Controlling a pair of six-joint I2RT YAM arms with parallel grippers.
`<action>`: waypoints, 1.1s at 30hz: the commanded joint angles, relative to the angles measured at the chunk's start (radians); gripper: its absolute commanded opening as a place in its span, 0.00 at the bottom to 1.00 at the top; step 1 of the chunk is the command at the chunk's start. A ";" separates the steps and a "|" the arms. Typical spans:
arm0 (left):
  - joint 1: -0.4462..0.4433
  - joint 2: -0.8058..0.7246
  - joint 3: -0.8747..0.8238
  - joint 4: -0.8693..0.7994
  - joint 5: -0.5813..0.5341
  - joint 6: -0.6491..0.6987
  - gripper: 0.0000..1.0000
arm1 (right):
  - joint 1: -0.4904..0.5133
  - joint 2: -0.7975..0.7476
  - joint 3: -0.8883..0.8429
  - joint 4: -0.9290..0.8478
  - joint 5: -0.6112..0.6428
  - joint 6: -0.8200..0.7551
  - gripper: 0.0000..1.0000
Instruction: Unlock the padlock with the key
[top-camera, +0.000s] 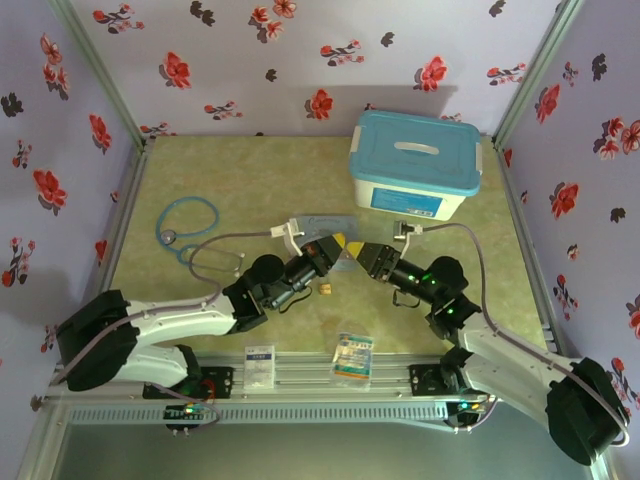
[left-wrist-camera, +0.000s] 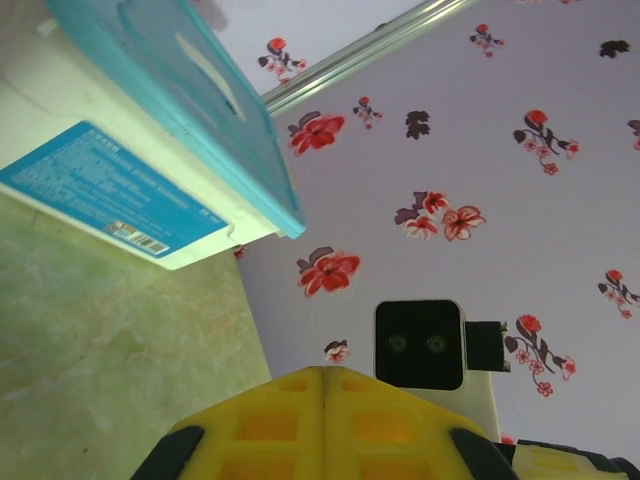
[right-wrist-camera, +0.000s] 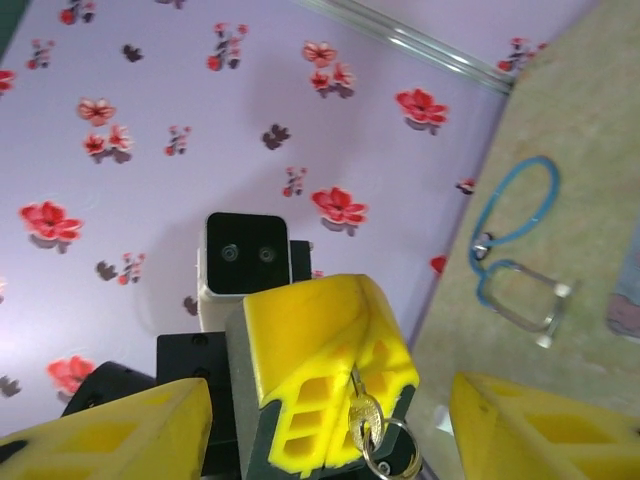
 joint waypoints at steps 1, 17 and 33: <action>0.004 -0.039 0.032 0.024 0.014 0.078 0.00 | 0.000 -0.020 -0.001 0.100 -0.034 0.009 0.61; 0.006 -0.021 0.049 0.119 0.038 0.049 0.00 | 0.063 0.124 0.022 0.319 -0.068 0.028 0.45; 0.006 -0.002 0.036 0.139 0.037 0.020 0.00 | 0.063 0.073 -0.002 0.283 -0.023 -0.004 0.08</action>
